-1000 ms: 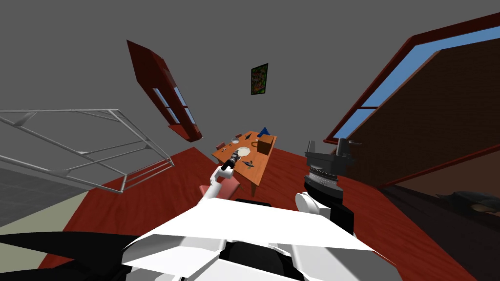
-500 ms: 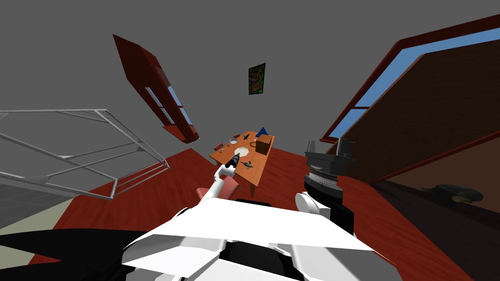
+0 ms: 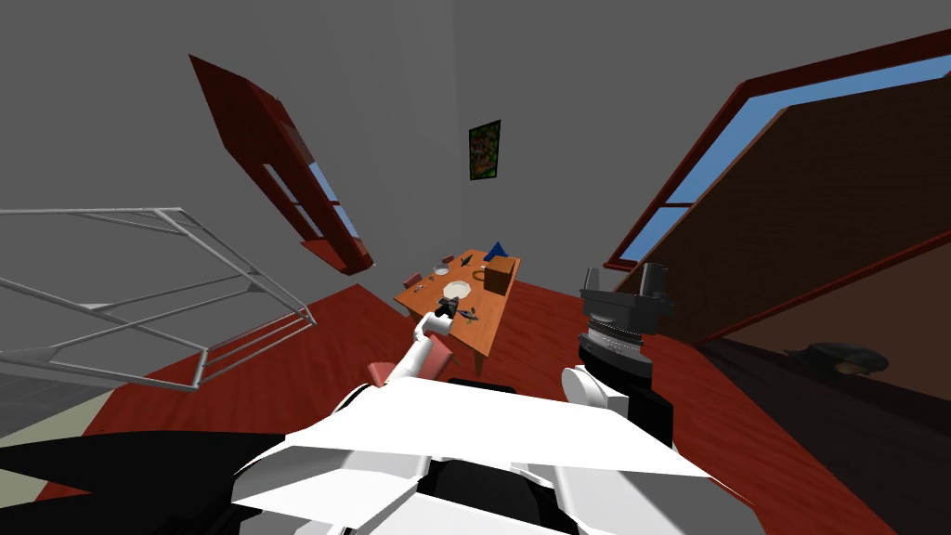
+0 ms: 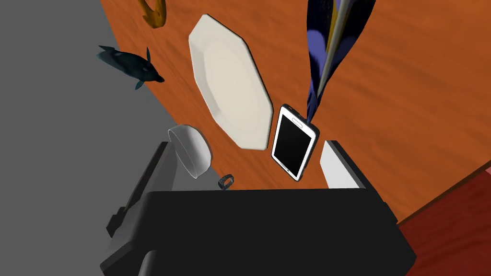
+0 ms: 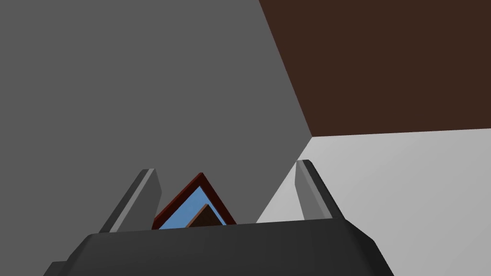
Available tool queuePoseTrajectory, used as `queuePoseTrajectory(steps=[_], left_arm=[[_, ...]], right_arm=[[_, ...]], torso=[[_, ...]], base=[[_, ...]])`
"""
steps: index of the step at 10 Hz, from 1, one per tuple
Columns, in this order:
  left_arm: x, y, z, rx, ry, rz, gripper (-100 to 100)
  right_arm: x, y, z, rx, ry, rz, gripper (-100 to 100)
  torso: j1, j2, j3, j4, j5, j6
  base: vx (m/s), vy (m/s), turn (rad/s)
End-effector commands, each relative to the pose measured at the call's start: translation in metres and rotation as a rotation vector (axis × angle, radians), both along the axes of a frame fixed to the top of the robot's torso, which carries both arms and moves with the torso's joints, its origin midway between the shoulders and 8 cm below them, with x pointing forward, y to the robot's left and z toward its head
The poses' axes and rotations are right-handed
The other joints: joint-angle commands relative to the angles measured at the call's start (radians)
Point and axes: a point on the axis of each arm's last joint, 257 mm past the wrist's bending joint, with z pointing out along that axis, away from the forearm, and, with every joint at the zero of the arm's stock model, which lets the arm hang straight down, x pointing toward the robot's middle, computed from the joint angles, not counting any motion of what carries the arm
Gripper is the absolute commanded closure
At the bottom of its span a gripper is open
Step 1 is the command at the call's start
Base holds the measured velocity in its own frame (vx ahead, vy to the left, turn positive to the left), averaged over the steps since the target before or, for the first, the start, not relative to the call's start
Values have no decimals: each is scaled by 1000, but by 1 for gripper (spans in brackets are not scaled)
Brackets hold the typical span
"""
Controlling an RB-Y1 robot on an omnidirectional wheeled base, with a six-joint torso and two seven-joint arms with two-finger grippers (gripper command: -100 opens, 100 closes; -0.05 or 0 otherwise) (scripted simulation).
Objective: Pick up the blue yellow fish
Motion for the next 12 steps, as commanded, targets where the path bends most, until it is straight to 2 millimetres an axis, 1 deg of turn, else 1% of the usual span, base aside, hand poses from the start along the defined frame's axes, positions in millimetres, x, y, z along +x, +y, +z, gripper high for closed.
queuePoseTrajectory(steps=[1,6,7,8,9,11,12], left_arm=[[-3,-2,-15,5,51,-2,-100],[-26,-20,-55,-1,181,-8,-100],[-22,-18,-50,1,167,-8,-100],[-23,-19,-51,1,170,-8,0],[-26,-17,-59,0,169,-5,-100],[-29,-14,-67,0,169,-3,-100],[-29,-15,-65,0,171,-4,-100]], right_arm=[[0,0,0,0,0,0,0],[0,0,0,0,0,0,0],[0,0,0,0,0,0,0],[0,0,0,0,0,0,0],[0,0,0,0,0,0,0],[0,0,0,0,0,0,0],[0,0,0,0,0,0,0]], torso=[[0,0,0,0,0,0],[0,0,0,0,0,0],[0,0,0,0,0,0],[0,0,0,0,0,0],[0,1,0,0,0,0],[0,-3,-2,-1,0,0],[0,-4,-2,-1,0,0]], base=[[14,-2,-53],[21,-8,-35],[7,-4,-4],[0,0,0],[49,-15,-22],[78,-7,-14],[39,-2,-2]])
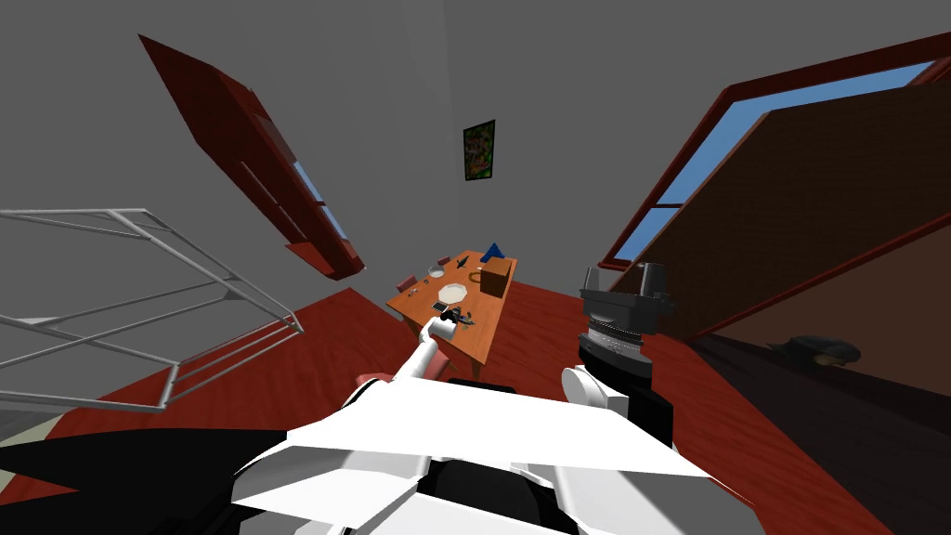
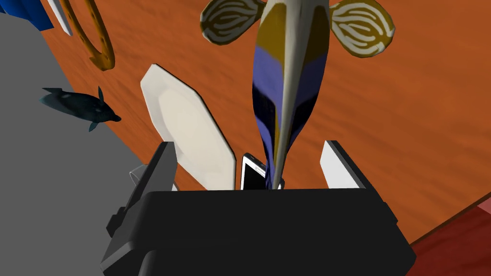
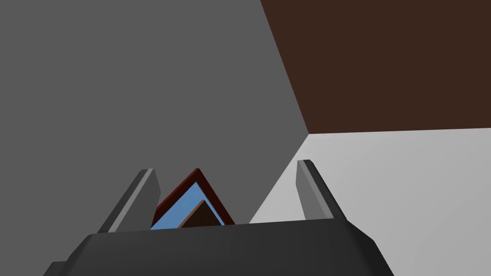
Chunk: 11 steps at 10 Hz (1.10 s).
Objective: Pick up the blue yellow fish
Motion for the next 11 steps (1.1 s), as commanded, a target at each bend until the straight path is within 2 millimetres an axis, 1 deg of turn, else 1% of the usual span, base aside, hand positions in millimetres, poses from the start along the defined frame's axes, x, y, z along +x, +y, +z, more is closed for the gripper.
queuePoseTrajectory(steps=[1,5,6,7,9,10,11], left_arm=[[0,0,0,0,0,0,100],[0,0,0,0,1,1,100],[0,0,-1,0,2,0,0],[3,-2,7,0,0,-2,100],[5,-4,14,1,0,-4,100],[4,-3,11,0,-2,-3,100],[3,-3,11,1,1,-3,0]], right_arm=[[0,0,0,0,0,0,0],[0,0,0,0,0,0,0],[0,0,0,0,0,0,0],[0,0,0,0,0,0,0],[0,0,0,0,0,0,0],[0,0,0,0,0,0,0],[0,0,0,0,0,0,0]], torso=[[0,0,0,0,0,0],[0,4,2,1,0,0],[0,4,3,1,0,0],[0,4,3,2,0,0],[0,10,6,3,0,0],[0,11,7,3,0,0],[0,9,6,3,-1,0]], base=[[6,0,2],[1,0,-2],[0,0,0],[-56,16,22],[-85,9,14],[-35,4,1],[-8,1,0]])
